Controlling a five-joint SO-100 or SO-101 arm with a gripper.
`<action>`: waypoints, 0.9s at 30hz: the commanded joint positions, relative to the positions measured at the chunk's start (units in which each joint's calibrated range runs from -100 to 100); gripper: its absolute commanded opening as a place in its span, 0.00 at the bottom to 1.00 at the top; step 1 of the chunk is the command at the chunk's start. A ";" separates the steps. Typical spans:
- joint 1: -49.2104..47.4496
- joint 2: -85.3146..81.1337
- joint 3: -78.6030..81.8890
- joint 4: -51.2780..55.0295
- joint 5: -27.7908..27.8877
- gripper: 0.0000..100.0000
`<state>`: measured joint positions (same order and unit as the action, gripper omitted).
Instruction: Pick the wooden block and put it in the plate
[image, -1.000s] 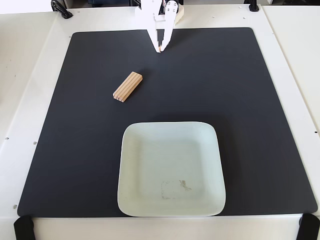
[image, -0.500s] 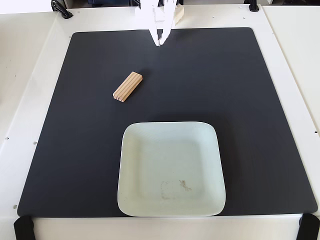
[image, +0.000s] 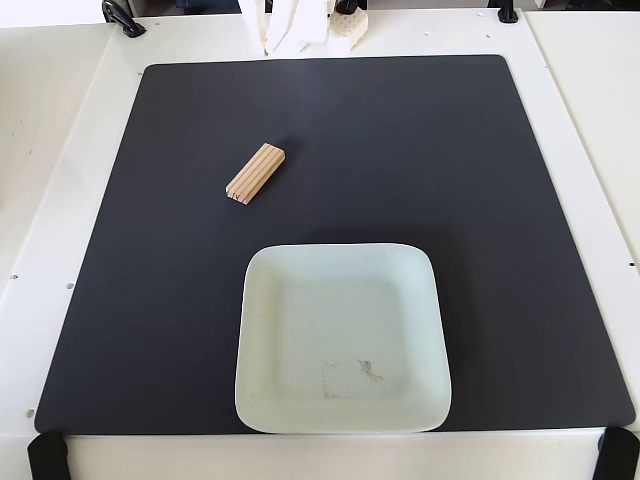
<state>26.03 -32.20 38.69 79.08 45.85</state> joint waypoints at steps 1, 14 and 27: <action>1.75 11.35 -8.78 -0.56 0.01 0.01; -1.39 37.88 -26.77 -11.78 -5.81 0.01; 1.41 41.94 -26.50 -11.16 0.01 0.21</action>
<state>27.09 10.17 14.19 67.52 44.60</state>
